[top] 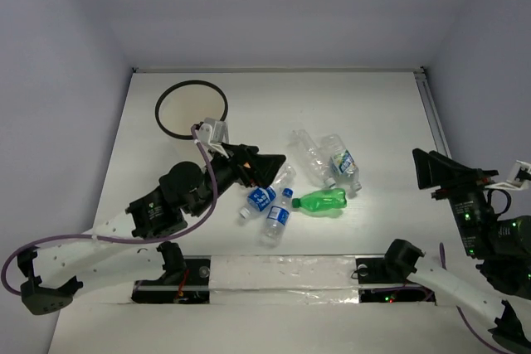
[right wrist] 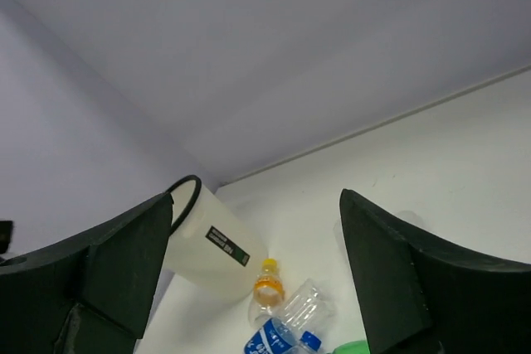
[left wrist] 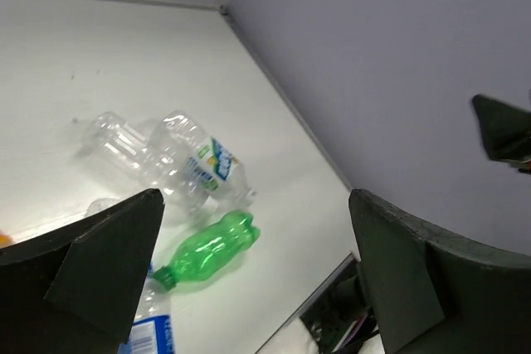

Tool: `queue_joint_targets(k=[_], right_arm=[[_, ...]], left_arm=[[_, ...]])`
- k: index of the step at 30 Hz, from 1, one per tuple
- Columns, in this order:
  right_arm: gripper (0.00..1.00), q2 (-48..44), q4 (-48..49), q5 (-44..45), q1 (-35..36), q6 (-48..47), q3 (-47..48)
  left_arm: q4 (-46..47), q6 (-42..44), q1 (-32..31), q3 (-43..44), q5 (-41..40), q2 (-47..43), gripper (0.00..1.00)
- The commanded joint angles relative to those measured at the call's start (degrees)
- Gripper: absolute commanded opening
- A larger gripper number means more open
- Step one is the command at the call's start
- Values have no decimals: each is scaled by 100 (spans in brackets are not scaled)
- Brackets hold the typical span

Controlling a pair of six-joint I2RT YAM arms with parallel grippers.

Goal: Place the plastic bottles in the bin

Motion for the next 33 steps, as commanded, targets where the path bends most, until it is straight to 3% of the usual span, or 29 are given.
queue_joint_targets(k=[1, 3, 4, 5, 6, 7, 8, 10, 11, 12, 17, 18, 19, 21, 22, 26, 29, 33], right_arm=[[86, -234, -99, -177, 2, 6, 35], [75, -305, -116, -274, 2, 111, 9], [71, -297, -134, -283, 2, 120, 17], [61, -262, -169, -274, 2, 129, 26], [50, -157, -230, -213, 2, 129, 35], [50, -96, -248, -213, 2, 129, 35], [36, -17, -274, -187, 2, 129, 44], [17, 159, -345, -239, 2, 85, 61], [4, 334, -345, -352, 2, 50, 53], [0, 423, -319, -414, 2, 6, 44], [0, 784, -82, -714, 2, -91, -167], [0, 888, -46, -723, 2, -99, -211], [0, 942, -11, -731, 2, -100, -211], [6, 1030, 24, -810, 2, -100, -211], [16, 1108, 76, -880, 2, -117, -237], [50, 1232, 244, -1030, 2, -179, -334], [58, 1346, 270, -1109, 2, -170, -369], [59, 1356, 200, -1092, 2, -144, -413]], left_arm=[[-203, -37, 24, -183, -292, -48, 92], [-160, -19, 24, -306, -258, -39, 80], [-124, 7, 24, -342, -162, 30, 63], [-80, 7, 24, -368, -152, 83, 52], [-54, -10, 24, -412, -100, 223, 32], [-45, -10, 24, -421, -56, 320, 23], [-97, -19, 24, -421, -20, 434, 15], [-202, -19, 24, -395, -81, 758, 0], [-368, -19, -28, -395, -186, 882, 0], [-440, -36, -98, -395, -309, 979, 0], [-958, -273, -152, -517, -881, 1744, 0], [-985, -317, -152, -596, -916, 1823, 5], [-994, -405, -152, -640, -951, 1954, 17], [-828, -441, -152, -798, -891, 2035, 30], [-740, -441, -152, -834, -725, 2104, 42], [-275, -336, -152, -834, -293, 2438, 57], [-177, -292, -213, -703, -65, 2808, 59], [-1, -283, -213, -685, 252, 2993, 59]])
